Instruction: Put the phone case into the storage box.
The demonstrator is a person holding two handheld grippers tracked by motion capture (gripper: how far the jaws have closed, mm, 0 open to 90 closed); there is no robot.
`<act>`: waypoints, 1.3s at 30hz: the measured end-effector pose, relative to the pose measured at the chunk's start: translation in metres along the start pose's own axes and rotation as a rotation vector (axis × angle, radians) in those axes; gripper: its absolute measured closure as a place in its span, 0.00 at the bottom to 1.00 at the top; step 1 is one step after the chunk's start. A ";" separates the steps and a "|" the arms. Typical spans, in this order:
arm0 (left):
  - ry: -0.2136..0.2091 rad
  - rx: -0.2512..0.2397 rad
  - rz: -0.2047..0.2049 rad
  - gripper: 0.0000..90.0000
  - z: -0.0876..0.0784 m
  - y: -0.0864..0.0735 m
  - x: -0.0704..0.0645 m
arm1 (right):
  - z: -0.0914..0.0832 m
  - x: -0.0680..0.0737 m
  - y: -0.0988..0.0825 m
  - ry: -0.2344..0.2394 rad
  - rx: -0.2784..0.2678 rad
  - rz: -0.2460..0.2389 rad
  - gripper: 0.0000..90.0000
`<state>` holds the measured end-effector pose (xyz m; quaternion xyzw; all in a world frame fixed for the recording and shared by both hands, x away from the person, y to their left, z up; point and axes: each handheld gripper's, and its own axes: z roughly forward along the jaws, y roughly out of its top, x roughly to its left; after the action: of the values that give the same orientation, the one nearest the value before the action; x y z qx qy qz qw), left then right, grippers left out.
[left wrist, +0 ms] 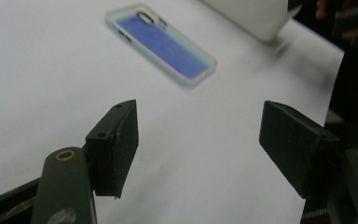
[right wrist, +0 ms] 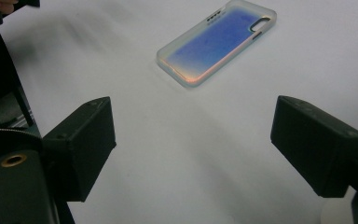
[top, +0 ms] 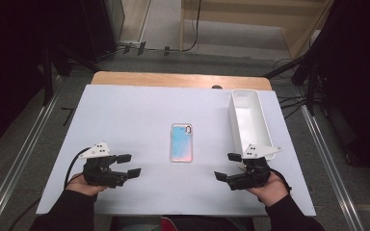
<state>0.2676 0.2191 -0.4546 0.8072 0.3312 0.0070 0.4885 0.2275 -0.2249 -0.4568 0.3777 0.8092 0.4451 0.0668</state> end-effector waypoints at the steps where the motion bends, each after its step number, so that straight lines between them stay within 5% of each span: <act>1: -0.008 -0.006 -0.010 0.31 0.001 0.002 0.001 | 0.000 0.000 0.000 0.000 0.001 0.000 0.14; 9: -0.007 0.086 0.035 0.30 0.019 0.020 0.005 | -0.002 -0.001 -0.001 -0.005 0.002 0.005 0.14; 39: -0.045 0.134 0.056 0.29 0.080 0.063 -0.001 | 0.000 0.002 -0.007 -0.003 0.024 -0.015 0.14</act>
<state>0.3266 0.1370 -0.4461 0.8471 0.2971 -0.0195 0.4401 0.2225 -0.2254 -0.4619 0.3733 0.8171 0.4341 0.0669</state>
